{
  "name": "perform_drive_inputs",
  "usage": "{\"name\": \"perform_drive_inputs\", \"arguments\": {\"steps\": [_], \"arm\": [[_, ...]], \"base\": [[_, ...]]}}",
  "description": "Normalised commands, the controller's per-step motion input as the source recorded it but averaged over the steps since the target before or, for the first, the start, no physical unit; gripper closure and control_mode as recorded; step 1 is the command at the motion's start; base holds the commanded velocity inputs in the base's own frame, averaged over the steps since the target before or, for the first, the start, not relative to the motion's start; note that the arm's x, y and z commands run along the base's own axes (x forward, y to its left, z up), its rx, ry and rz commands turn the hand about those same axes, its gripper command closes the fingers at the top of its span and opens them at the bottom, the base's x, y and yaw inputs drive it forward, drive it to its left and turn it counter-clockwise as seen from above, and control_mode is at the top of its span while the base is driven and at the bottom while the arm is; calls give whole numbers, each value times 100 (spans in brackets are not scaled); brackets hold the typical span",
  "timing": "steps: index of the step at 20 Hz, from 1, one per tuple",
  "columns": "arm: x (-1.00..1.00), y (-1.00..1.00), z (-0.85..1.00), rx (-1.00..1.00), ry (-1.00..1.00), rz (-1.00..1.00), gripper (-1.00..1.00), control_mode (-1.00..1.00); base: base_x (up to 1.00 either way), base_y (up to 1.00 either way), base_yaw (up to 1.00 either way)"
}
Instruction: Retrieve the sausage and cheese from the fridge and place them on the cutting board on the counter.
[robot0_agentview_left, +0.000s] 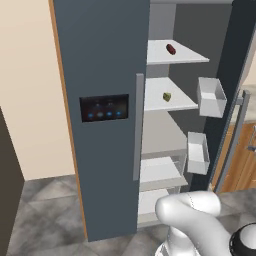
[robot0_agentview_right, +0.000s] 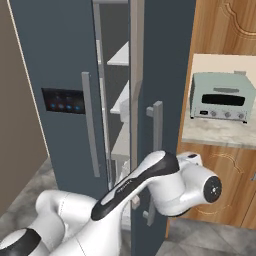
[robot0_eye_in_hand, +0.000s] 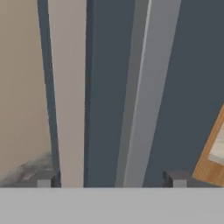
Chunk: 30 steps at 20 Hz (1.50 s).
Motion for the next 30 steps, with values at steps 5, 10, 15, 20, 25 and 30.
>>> {"name": "perform_drive_inputs", "arguments": {"steps": [5,10,15,20,25,30], "arm": [[-62,49,16,-3,-11,-20,-100,-100],[25,95,-7,-31,16,-21,-100,-100],[-10,73,-4,-36,-6,-3,-100,-100],[2,93,22,-18,-5,-31,-100,-100],[25,96,49,-26,1,-45,-100,-100],[47,94,3,-31,0,-45,-100,-100]], "base": [[0,0,0],[0,0,0],[0,0,0],[0,0,0],[0,0,0],[0,0,0]]}}
